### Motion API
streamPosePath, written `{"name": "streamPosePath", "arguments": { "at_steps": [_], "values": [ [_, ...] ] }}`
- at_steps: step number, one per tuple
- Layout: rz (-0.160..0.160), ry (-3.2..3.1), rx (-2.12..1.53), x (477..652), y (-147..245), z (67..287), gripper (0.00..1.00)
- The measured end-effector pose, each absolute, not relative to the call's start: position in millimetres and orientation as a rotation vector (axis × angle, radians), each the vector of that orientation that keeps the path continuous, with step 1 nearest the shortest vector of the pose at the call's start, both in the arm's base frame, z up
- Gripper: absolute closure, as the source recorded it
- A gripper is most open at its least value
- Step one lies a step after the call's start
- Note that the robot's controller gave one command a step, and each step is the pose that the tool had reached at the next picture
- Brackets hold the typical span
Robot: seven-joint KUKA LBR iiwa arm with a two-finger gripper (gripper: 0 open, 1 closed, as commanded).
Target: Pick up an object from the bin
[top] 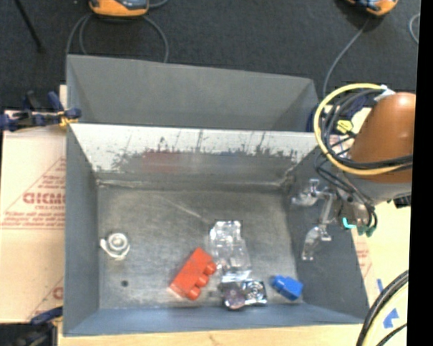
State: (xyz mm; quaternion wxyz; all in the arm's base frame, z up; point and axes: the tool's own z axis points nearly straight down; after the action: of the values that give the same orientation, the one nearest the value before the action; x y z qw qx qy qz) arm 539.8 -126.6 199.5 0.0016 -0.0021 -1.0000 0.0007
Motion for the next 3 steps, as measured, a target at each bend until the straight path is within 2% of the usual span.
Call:
{"name": "streamPosePath", "arguments": {
  "at_steps": [1, 2, 3],
  "values": [
    [0.005, -3.125, 0.421, 498.0, -124.8, 90.9, 0.0],
    [0.007, -3.106, 0.621, 487.3, -120.1, 85.2, 0.0],
    [0.011, -3.081, 0.62, 481.0, -125.9, 85.4, 1.0]
  ]
}}
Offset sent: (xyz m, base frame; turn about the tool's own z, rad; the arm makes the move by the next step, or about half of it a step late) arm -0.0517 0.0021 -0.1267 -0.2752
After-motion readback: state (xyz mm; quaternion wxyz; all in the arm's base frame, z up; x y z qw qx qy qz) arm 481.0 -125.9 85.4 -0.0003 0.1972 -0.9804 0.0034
